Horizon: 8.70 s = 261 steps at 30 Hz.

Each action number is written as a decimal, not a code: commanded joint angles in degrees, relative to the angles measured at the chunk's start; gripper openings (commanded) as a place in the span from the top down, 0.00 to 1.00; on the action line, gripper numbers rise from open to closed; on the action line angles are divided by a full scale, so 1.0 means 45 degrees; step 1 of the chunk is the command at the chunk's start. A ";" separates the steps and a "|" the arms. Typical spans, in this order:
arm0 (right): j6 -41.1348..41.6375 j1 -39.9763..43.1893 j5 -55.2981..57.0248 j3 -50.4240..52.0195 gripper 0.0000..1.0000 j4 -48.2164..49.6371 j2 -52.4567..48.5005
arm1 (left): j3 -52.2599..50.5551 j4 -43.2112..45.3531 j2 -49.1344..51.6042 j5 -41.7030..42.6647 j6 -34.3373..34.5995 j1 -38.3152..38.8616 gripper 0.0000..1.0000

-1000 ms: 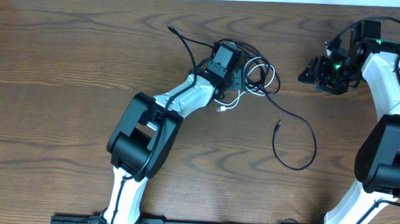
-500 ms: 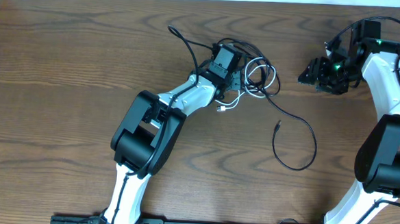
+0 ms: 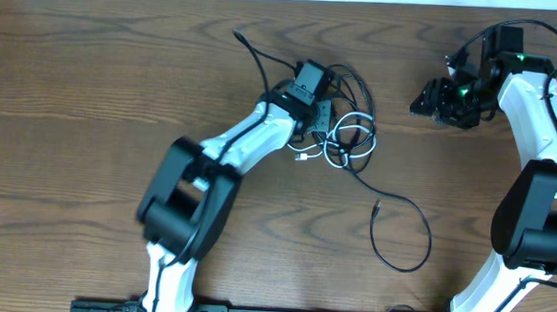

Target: Untangle cables

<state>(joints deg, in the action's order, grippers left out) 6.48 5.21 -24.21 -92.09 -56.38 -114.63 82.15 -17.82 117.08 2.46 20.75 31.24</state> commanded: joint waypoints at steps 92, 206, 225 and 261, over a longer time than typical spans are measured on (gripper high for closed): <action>-0.5916 -0.6445 -0.1885 0.0661 0.50 0.1846 0.2001 | 0.0049 -0.1632 -0.5639 1.1084 0.1375 -0.3740 0.92; -0.0131 -0.2905 -0.4371 0.0646 0.36 0.3152 0.4716 | 0.0044 0.2837 -0.5634 1.3935 0.2365 -0.3711 0.93; 0.6669 -0.4687 -0.0821 0.0646 0.44 0.4454 0.3769 | 0.0044 0.2788 -0.5634 1.3930 0.2365 -0.3711 0.92; 0.4085 -0.1219 0.2769 0.1705 0.99 0.2161 0.2157 | 0.0049 1.2677 -0.5639 1.3206 1.0321 -0.6625 0.93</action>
<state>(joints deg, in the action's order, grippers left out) 27.44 -2.55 -14.83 -86.32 -45.93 -104.22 80.93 36.16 93.01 63.26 58.19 3.33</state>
